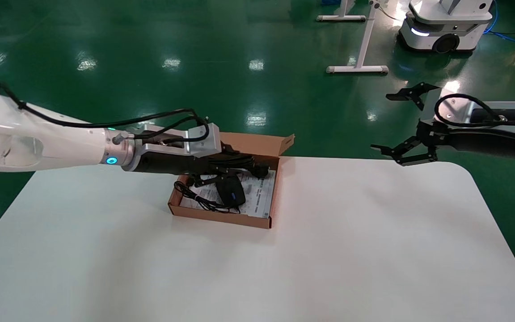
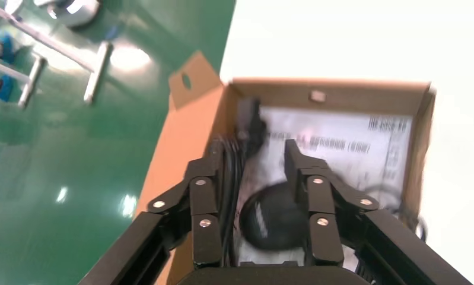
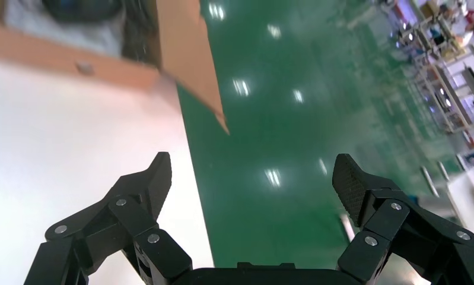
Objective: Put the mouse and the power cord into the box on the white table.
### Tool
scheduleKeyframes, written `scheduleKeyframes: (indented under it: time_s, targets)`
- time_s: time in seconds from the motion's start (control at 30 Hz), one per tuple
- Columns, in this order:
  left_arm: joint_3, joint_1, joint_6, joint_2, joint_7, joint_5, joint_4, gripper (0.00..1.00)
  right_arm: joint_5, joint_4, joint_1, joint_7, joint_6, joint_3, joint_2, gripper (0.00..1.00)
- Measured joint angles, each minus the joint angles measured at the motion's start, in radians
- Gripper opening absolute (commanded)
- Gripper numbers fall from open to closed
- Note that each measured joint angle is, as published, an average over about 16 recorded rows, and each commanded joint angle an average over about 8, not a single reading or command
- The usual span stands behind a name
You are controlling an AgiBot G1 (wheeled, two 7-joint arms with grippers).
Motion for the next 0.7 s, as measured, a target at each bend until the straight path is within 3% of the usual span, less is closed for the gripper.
scheduleKeyframes:
  time_s: [0.7]
  targets:
    - [-0.210, 0.249, 0.122, -0.241, -0.268, -0.224, -0.425, 1.00, 0.120, 0.424, -0.257, 0.361, -0.067, 0.210, 0.113, 1.00]
